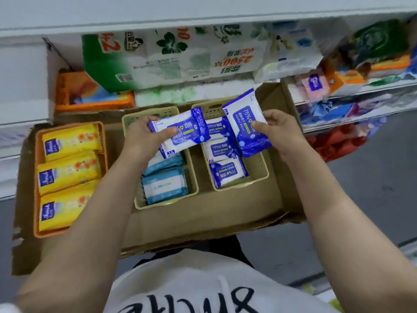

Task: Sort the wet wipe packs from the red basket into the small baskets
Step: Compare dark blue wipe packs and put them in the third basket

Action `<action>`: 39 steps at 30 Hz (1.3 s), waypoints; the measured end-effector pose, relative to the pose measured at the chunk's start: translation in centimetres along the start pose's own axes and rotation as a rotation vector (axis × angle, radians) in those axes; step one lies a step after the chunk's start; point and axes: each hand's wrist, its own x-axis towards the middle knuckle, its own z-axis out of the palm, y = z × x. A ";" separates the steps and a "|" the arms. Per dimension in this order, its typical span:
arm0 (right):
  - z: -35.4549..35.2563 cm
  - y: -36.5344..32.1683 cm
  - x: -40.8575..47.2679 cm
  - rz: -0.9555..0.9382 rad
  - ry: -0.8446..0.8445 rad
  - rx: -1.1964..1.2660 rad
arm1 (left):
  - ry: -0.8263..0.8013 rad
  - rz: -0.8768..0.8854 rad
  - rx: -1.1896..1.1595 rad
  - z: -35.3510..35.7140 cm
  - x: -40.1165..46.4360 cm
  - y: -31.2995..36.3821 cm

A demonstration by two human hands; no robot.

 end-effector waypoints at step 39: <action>4.4 -0.6 15.2 -0.376 -0.624 -0.874 | 0.224 -0.126 0.093 12.4 4.9 -3.7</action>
